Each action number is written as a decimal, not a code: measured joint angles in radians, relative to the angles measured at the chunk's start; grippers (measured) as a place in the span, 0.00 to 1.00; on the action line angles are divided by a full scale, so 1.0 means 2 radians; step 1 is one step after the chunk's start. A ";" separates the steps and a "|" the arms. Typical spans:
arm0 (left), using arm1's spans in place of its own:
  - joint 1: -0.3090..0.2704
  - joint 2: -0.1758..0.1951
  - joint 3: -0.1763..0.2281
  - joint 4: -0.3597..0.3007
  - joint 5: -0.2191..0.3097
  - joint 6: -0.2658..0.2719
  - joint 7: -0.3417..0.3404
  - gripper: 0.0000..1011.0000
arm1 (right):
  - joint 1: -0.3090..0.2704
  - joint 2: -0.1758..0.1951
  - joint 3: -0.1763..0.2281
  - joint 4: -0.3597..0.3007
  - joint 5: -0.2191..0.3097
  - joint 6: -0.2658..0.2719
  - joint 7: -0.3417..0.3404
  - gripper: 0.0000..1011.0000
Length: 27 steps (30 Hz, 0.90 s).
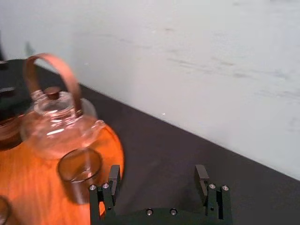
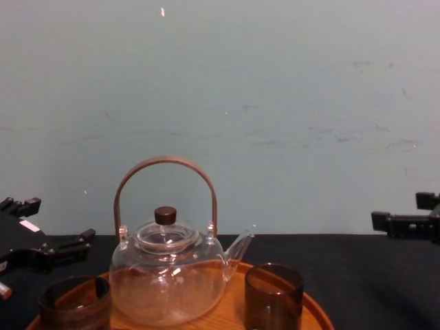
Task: Pick up the glass from the table and place it on the tray.
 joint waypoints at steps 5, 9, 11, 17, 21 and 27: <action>0.000 0.000 0.000 0.000 0.000 0.000 0.000 0.99 | -0.005 -0.022 0.008 0.010 -0.014 -0.010 -0.028 0.99; 0.000 0.000 0.000 0.000 0.000 0.000 0.000 0.99 | -0.006 -0.033 0.012 0.016 -0.021 -0.014 -0.038 0.99; 0.000 0.000 0.000 0.000 0.000 0.000 0.000 0.99 | -0.007 -0.042 0.014 0.024 -0.029 -0.020 -0.047 0.99; 0.000 0.000 0.000 0.000 0.000 0.000 0.000 0.99 | -0.008 -0.054 0.017 0.040 -0.039 -0.027 -0.053 0.99; 0.000 0.000 0.000 0.000 0.000 0.000 0.000 0.99 | -0.008 -0.061 0.018 0.055 -0.044 -0.036 -0.049 0.99; 0.000 0.000 0.000 0.000 0.000 0.000 0.000 0.99 | -0.007 -0.069 0.019 0.071 -0.050 -0.042 -0.040 0.99</action>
